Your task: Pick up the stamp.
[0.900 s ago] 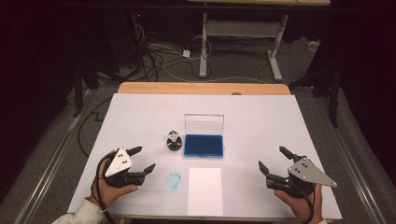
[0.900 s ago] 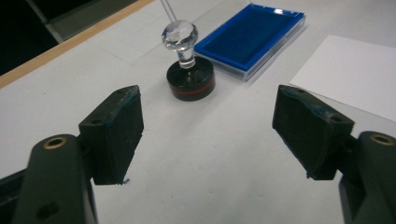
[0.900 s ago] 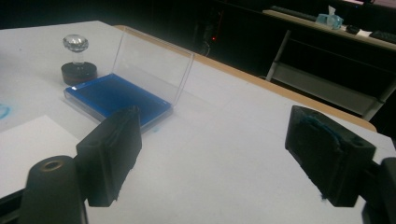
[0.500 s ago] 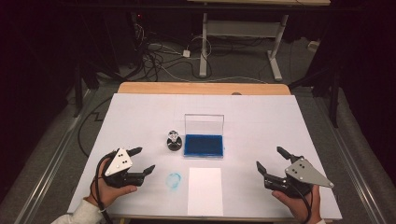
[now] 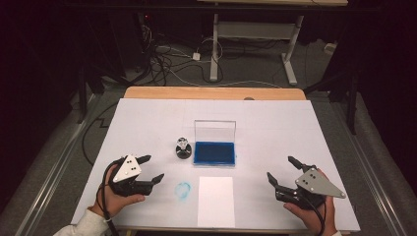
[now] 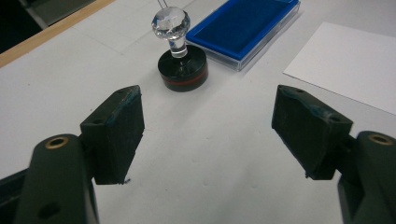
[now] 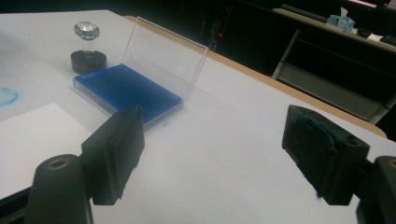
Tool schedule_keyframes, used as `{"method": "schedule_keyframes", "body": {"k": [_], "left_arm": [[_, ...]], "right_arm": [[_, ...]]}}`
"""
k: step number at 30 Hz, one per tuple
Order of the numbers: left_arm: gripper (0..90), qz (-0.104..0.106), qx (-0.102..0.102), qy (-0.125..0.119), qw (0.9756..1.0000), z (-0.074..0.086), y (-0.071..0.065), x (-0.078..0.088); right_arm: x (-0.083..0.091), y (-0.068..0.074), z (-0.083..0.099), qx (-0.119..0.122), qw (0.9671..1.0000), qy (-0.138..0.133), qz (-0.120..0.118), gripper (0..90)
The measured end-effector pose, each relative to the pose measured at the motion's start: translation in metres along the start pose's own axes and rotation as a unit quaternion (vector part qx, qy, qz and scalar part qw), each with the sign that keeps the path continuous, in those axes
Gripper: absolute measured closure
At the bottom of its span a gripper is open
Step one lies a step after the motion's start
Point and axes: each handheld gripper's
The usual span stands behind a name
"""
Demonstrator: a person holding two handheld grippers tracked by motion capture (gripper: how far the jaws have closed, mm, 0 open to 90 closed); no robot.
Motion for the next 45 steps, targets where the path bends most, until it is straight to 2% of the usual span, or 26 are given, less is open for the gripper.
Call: {"method": "schedule_keyframes", "body": {"k": [4,7,8,9,10,11,13,14,17,18,21,23,28,32,38,42,43,45], "left_arm": [[24.6,0.002,0.001,0.011,0.9999,-0.006,0.003,-0.003],[24.6,0.007,0.002,0.029,0.9996,-0.014,0.008,-0.006],[24.6,0.030,-0.004,0.052,0.9982,-0.022,0.012,-0.009],[25.3,0.026,-0.012,0.063,0.9976,-0.025,0.012,-0.011],[27.0,0.026,-0.012,0.063,0.9976,-0.025,0.012,-0.011],[26.4,0.033,-0.018,0.081,0.9960,-0.032,0.015,-0.015],[26.2,0.034,-0.018,0.083,0.9959,-0.035,0.016,-0.016],[26.2,0.032,-0.014,0.085,0.9957,-0.044,0.021,-0.020],[28.1,0.034,-0.022,0.091,0.9950,-0.060,0.026,-0.025],[28.3,0.034,-0.022,0.091,0.9950,-0.060,0.026,-0.025],[28.2,0.043,-0.024,0.103,0.9935,-0.073,0.029,-0.037],[28.2,0.047,-0.028,0.124,0.9908,-0.080,0.033,-0.051],[28.2,0.053,-0.019,0.136,0.9890,-0.085,0.041,-0.065],[28.3,0.059,-0.007,0.156,0.9860,-0.088,0.048,-0.079],[30.0,0.081,-0.009,0.170,0.9822,-0.091,0.050,-0.094],[33.9,0.079,-0.021,0.180,0.9803,-0.094,0.049,-0.101],[35.6,0.088,-0.023,0.186,0.9784,-0.095,0.049,-0.105],[37.5,0.093,-0.021,0.184,0.9783,-0.096,0.050,-0.107]], "right_arm": [[-0.002,0.002,0.001,0.005,1.0000,0.007,-0.002,21.2],[-0.002,0.002,0.001,0.005,0.9999,0.009,-0.003,21.2],[-0.003,0.003,0.001,0.007,0.9999,0.014,-0.004,21.2],[-0.004,0.003,0.002,0.008,0.9998,0.016,-0.004,21.1],[-0.005,0.004,0.002,0.010,0.9998,0.018,-0.004,21.2],[-0.005,0.004,0.003,0.010,0.9997,0.020,-0.004,21.2],[-0.007,0.004,0.004,0.011,0.9996,0.024,-0.005,21.3],[-0.008,0.004,0.004,0.013,0.9995,0.027,-0.005,21.2],[-0.009,0.005,0.005,0.018,0.9994,0.030,-0.007,21.3],[-0.009,0.005,0.005,0.019,0.9993,0.031,-0.007,21.3],[-0.009,0.006,0.005,0.022,0.9991,0.035,-0.006,21.2],[-0.010,0.005,0.006,0.022,0.9991,0.036,-0.005,21.3],[-0.010,0.005,0.007,0.023,0.9990,0.037,-0.007,21.3],[-0.011,0.006,0.007,0.024,0.9989,0.040,-0.007,21.3],[-0.013,0.008,0.007,0.028,0.9986,0.042,-0.012,21.3],[-0.014,0.008,0.008,0.027,0.9985,0.047,-0.009,21.6],[-0.015,0.008,0.008,0.028,0.9984,0.047,-0.009,21.6],[-0.015,0.008,0.008,0.030,0.9984,0.048,-0.009,21.6]]}}
Point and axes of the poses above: each handheld gripper's, and its own axes: x roughly backward along the jaws, z roughly out of its underside, y roughly to its left, and after that the axes turned 1 degree about z, right-handed
